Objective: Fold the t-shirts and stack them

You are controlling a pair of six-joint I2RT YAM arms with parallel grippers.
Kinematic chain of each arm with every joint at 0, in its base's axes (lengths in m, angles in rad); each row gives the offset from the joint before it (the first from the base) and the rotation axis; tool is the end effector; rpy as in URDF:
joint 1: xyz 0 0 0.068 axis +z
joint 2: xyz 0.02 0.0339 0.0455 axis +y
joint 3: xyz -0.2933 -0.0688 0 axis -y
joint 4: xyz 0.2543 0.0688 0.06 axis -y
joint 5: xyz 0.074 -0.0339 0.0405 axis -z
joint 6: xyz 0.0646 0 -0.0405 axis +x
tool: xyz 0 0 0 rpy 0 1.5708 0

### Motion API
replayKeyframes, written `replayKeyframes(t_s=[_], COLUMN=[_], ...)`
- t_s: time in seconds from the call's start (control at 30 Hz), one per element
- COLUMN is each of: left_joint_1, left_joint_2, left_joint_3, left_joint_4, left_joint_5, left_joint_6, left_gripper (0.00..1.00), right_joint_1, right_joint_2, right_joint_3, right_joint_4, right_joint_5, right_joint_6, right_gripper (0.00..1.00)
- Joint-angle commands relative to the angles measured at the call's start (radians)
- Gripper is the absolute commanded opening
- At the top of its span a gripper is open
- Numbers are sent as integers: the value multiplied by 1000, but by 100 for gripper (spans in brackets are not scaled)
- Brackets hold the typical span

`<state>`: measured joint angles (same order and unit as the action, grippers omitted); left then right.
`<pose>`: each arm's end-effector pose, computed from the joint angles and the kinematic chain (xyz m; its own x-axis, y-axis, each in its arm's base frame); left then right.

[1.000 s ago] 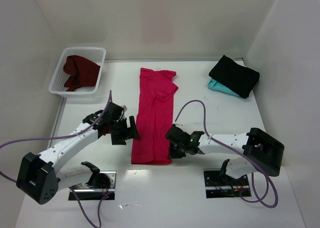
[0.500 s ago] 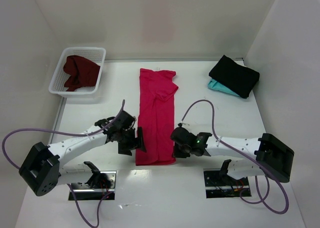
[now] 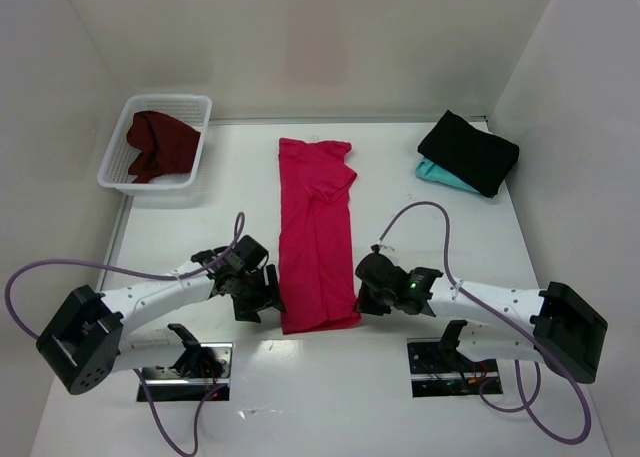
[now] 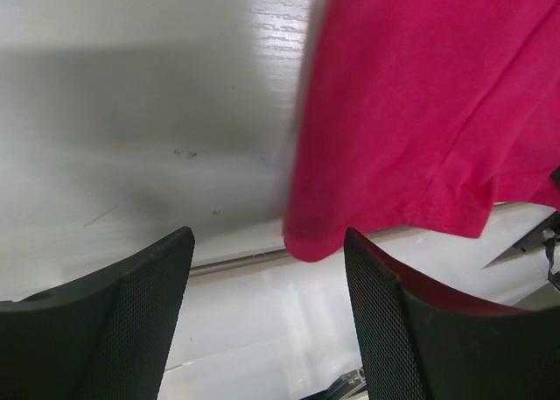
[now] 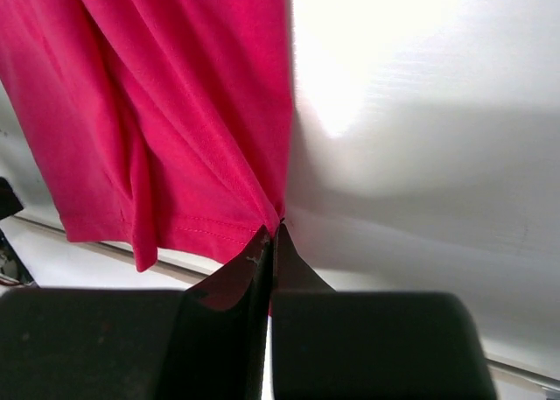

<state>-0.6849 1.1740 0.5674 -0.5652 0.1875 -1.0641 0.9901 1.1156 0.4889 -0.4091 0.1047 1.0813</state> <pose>0.1497 -0.1379 0.1617 -0.9388 -0.3424 -0.0383 -0.2951 0.8567 -0.4230 0.1168 0.1658 0.1575 -0.9300 0.1827 -0.3191 0.0393 0.9123 0.4077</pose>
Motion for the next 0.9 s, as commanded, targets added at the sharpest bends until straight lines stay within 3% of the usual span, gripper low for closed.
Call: replayKeyframes(t_s=[0.0,0.4,0.8,0.87], left_joint_1=[-11,-94,-151,-162], left_joint_2=[42,190,259,273], left_joint_3=[17,80,107,117], left_joint_4=[45,79,97,97], left_joint_5=[-6,3,12,12], left_joint_6=[-28,-28,-28,-28], left_gripper=[77,73,34,17], right_joint_1=[-4,-4,-4,-4], right_joint_2=[21,76,67,67], right_joint_3=[-6,-6,-15,-15], right_joint_4=[49,93,113,113], right_joint_5=[-10,-51,-71,-82], right_joint_6=[-6,-38,-29,-29], right_gripper=[0,0,0,0])
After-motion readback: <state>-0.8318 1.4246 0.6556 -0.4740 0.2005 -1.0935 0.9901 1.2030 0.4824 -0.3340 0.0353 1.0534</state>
